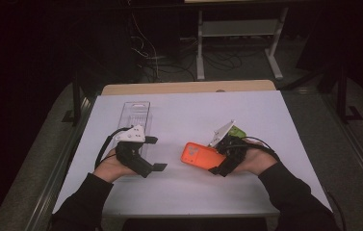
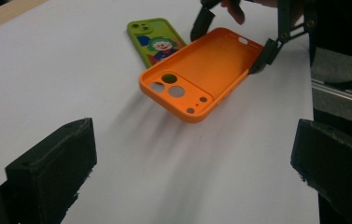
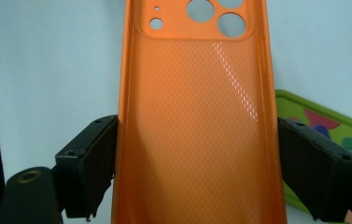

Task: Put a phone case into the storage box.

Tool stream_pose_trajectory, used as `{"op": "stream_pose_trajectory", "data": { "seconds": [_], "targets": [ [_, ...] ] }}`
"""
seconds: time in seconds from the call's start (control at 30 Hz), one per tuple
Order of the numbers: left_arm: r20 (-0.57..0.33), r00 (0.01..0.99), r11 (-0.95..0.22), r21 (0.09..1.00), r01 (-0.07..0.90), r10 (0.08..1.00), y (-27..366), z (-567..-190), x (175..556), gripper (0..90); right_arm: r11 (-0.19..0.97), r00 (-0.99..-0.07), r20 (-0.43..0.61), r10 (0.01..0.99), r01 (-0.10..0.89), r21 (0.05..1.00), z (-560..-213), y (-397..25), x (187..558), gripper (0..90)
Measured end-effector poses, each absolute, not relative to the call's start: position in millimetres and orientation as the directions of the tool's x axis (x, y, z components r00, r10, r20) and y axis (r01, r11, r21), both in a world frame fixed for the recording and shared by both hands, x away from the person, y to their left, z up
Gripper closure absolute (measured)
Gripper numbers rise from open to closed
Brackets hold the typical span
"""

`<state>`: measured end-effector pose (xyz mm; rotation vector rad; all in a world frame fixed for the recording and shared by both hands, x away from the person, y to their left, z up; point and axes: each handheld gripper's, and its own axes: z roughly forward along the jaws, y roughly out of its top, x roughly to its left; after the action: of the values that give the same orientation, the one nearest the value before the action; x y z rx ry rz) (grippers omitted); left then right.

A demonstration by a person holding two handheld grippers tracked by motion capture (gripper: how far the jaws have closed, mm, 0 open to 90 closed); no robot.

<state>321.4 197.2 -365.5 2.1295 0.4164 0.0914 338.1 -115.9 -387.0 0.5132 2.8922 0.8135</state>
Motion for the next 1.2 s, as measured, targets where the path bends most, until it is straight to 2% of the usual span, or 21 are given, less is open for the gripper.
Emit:
{"op": "stream_pose_trajectory", "data": {
  "seconds": [0.3, 0.7, 1.03, 1.2],
  "targets": [
    [-0.071, 0.968, -0.563, 0.802, 0.198, 0.239, 177, -359, 330, 0.0, 0.842, -0.964, -0.035, 0.264, 0.212, 0.496, -372, -119, 342, 15.7],
    [-0.064, 0.989, -0.628, 0.766, 0.135, 0.134, 152, -352, 345, 0.0, 0.85, -0.99, -0.021, 0.137, 0.106, 0.516, -365, -112, 342, 15.7],
    [-0.07, 0.997, -0.705, 0.705, 0.069, 0.027, 133, -359, 348, 0.0, 0.851, -0.996, -0.031, 0.079, 0.051, 0.522, -361, -101, 338, 15.6],
    [-0.085, 0.996, -0.723, 0.687, 0.07, 0.016, 126, -362, 346, 0.0, 0.85, -0.998, -0.03, 0.059, 0.035, 0.525, -359, -97, 337, 15.6]
  ]
}}
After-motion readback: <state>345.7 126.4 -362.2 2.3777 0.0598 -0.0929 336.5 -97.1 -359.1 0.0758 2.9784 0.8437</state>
